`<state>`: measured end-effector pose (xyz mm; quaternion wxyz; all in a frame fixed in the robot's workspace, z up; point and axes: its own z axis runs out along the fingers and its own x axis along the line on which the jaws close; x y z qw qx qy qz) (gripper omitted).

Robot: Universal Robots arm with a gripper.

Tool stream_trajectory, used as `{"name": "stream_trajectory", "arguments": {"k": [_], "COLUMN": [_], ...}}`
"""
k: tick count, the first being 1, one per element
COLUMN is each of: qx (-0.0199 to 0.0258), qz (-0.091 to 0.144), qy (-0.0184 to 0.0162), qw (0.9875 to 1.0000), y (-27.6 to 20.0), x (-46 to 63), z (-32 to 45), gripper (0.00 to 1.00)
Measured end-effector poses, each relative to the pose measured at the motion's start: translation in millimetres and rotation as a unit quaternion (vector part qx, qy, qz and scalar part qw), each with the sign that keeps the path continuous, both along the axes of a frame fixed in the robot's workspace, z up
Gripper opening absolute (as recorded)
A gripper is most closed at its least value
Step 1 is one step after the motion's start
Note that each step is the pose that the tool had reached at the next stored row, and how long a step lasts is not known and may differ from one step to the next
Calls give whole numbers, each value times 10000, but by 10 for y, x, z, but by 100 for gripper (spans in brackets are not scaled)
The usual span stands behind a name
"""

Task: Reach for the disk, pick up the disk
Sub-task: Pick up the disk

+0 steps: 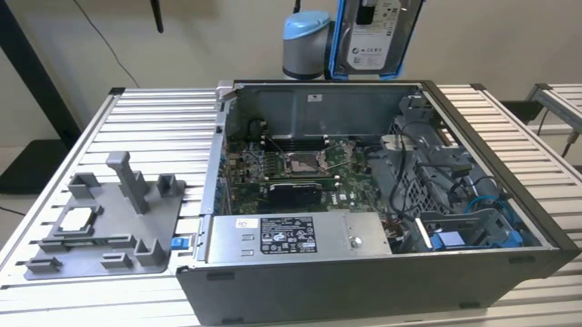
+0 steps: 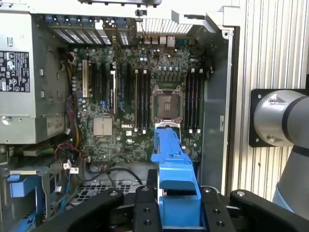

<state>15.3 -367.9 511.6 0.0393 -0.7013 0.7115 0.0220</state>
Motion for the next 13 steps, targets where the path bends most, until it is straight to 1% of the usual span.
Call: {"name": "stream_trajectory", "arguments": {"k": [9,13], "qx": [0,0], "qz": [-1,0], "qy": [0,0], "qw": [10000,10000], "y": [-1,-1], "x": [290,437], "z": [0,0], "gripper": [0,0]}}
